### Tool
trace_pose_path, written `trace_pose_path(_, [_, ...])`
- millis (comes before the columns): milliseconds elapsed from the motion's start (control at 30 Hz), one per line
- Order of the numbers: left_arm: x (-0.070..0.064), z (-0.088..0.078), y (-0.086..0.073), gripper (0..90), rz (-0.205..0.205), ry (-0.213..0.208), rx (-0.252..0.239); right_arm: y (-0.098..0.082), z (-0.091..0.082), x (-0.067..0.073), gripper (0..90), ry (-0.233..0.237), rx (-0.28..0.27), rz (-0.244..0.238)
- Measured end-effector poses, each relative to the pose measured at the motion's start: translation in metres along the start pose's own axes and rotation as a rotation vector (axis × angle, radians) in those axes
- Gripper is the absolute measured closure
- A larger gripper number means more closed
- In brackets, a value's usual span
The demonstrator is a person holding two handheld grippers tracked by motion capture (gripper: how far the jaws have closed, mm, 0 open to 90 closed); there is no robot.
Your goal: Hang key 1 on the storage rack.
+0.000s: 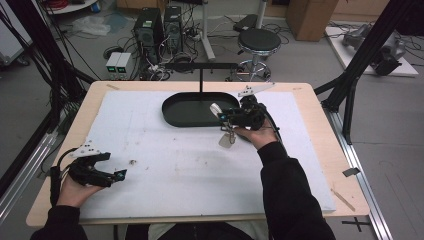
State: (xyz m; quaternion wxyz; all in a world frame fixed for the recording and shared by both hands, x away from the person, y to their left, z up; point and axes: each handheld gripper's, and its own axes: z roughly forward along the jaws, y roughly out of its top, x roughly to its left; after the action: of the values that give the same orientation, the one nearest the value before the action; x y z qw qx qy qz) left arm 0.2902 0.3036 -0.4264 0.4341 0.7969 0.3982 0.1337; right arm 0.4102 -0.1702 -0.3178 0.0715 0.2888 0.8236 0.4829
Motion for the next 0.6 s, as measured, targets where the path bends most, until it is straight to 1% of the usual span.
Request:
trace_pose_path(33, [0.000,0.000,0.000,2.4,0.000,0.000,0.000,0.002,0.000,-0.001,75.0,0.002,-0.004,0.006])
trace_pose_path(167, [0.000,0.000,0.000,2.4,-0.003,-0.001,-0.004,0.015,0.003,-0.002,75.0,0.000,-0.006,0.003])
trace_pose_path(367, [0.001,0.001,0.000,2.5,-0.002,-0.008,-0.007,0.032,0.010,-0.003,75.0,-0.006,0.009,-0.018])
trace_pose_path(400, [0.001,0.001,0.000,2.5,-0.002,-0.009,-0.008,0.038,0.013,-0.004,75.0,-0.008,0.010,-0.024])
trace_pose_path(433, [0.001,0.001,0.000,2.5,-0.001,-0.011,-0.010,0.038,0.013,-0.004,75.0,-0.008,0.010,-0.024])
trace_pose_path(467, [0.001,0.001,0.000,2.4,-0.003,-0.012,-0.011,0.043,0.015,-0.005,75.0,-0.014,0.014,-0.027])
trace_pose_path(533, [0.002,0.001,0.000,2.4,-0.005,-0.013,-0.014,0.049,0.018,-0.007,75.0,-0.014,0.008,-0.028])
trace_pose_path(600, [0.002,0.001,0.000,2.5,-0.003,-0.013,-0.015,0.052,0.019,-0.007,75.0,-0.014,0.006,-0.025])
